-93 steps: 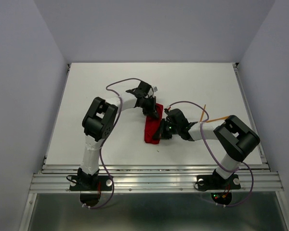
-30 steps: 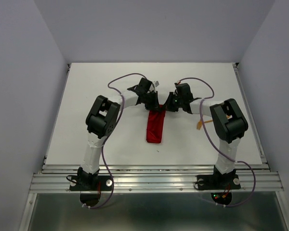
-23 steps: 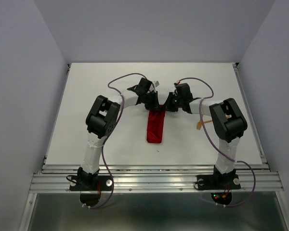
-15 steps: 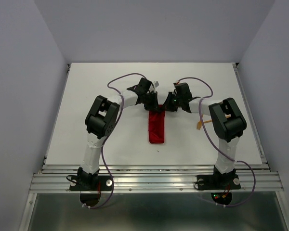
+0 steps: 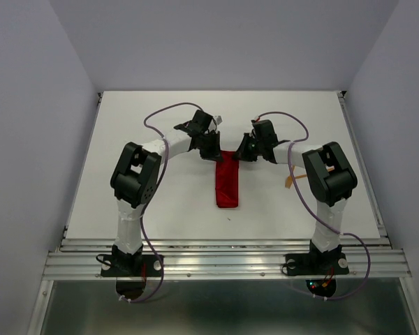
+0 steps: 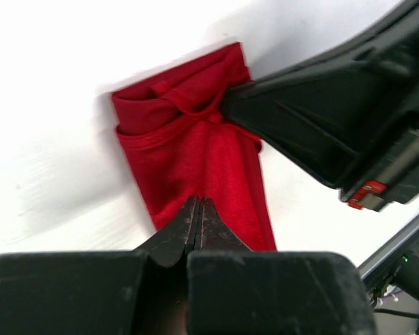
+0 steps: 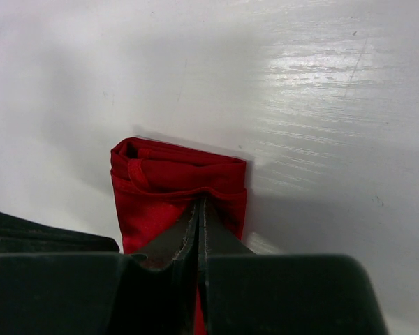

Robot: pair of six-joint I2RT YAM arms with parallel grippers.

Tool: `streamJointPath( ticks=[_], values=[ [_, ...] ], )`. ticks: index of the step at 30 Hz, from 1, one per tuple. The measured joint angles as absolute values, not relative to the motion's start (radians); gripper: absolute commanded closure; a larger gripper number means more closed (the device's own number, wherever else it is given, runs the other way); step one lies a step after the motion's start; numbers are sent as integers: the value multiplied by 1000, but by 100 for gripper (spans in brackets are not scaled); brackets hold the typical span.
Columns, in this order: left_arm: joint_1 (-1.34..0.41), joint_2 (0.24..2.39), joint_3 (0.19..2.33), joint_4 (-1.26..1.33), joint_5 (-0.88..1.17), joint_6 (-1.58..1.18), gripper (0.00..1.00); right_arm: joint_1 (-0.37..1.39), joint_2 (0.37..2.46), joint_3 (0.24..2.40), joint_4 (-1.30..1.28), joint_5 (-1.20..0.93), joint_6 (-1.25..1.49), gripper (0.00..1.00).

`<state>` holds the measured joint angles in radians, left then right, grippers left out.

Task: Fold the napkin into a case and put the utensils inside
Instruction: Smooth out the smaller rectangle-folded napkin at the center of the board.

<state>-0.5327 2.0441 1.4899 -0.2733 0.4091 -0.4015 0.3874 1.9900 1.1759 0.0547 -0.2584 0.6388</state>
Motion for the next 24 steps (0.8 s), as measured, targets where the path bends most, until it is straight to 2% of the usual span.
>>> streamJointPath(
  ticks=[24],
  values=[
    [-513,2167,1556,-248,435,-421,100,389,1971,1191,-2,-252,617,95]
  ],
)
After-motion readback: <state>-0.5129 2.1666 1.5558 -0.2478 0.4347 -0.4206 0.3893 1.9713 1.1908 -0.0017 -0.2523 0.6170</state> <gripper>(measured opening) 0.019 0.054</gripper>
